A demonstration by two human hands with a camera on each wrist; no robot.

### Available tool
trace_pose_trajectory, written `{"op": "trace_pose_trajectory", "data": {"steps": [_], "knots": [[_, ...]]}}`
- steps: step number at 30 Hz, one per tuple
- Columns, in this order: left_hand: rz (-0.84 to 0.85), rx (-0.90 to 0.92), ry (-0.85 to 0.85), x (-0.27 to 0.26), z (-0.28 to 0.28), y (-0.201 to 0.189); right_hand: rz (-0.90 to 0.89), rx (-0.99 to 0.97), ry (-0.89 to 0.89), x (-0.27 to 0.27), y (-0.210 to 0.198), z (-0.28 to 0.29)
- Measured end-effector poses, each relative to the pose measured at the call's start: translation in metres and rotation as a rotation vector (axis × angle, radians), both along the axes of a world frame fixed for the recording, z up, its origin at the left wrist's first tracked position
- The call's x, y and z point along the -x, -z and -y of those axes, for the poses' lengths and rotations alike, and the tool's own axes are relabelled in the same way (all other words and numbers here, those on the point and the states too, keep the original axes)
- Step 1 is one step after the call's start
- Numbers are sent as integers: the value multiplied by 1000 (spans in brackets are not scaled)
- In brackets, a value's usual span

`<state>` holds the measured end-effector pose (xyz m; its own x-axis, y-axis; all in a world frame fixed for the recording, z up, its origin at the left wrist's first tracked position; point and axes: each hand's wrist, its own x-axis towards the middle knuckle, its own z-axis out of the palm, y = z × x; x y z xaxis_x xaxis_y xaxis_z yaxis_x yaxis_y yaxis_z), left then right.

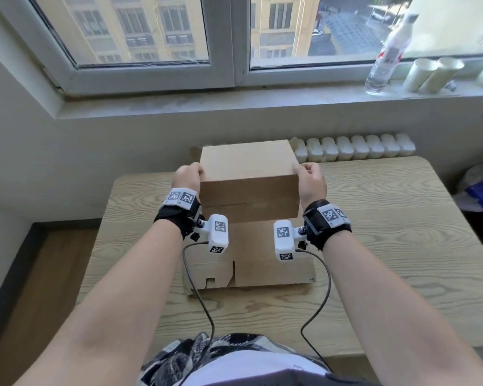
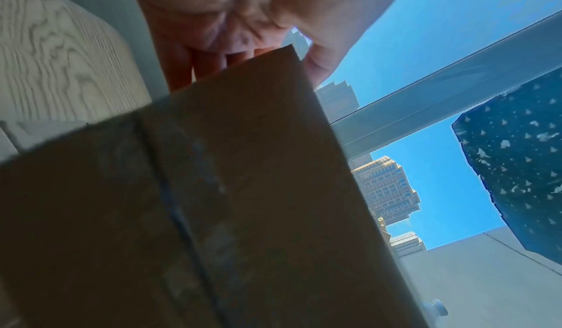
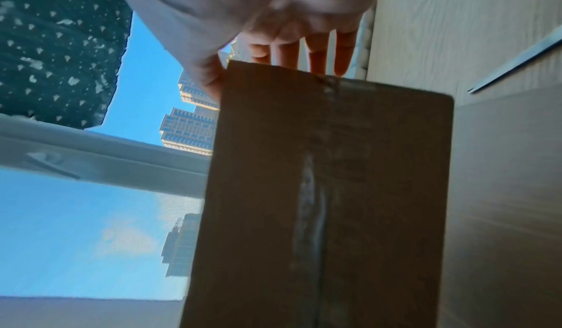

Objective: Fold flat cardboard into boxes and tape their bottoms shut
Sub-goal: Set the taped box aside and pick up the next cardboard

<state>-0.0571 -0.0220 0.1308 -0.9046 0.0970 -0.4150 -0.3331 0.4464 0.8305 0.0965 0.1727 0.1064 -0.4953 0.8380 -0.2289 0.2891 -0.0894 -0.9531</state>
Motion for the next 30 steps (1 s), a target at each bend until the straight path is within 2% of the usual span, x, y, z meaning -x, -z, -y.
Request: {"op": "trace_pose_trajectory", "data": {"steps": [4, 9, 12, 16, 17, 19, 20, 21, 22, 23, 25, 27, 30], "knots": [[-97, -2, -13, -2, 21, 0, 12, -31, -150, 8, -4, 14], [-118, 7, -44, 5, 51, 0, 111, -204, -348, 22, -8, 40], [-119, -32, -128, 13, 73, -5, 150, -186, -402, 38, -8, 56], [-96, -182, -223, 37, 100, -7, 230, -141, -503, 66, -3, 80], [-93, -235, -258, 52, 110, 5, 231, -105, -515, 75, -1, 86], [-24, -361, -328, 102, 135, 62, 226, -63, -536, 92, 2, 103], [18, -390, -386, 112, 145, 74, 223, -63, -558, 100, 3, 113], [63, -385, -405, 110, 152, 68, 216, -75, -588, 107, 6, 123], [76, -367, -384, 98, 155, 46, 213, -92, -623, 115, 11, 133], [52, -334, -367, 77, 153, 13, 212, -112, -657, 122, 17, 143], [-11, -315, -382, 63, 160, -11, 229, -128, -705, 135, 22, 165], [25, -270, -418, 64, 173, -3, 249, -101, -774, 137, 23, 184], [209, -161, -473, 71, 199, 19, 300, -111, -871, 133, 35, 211]]}}
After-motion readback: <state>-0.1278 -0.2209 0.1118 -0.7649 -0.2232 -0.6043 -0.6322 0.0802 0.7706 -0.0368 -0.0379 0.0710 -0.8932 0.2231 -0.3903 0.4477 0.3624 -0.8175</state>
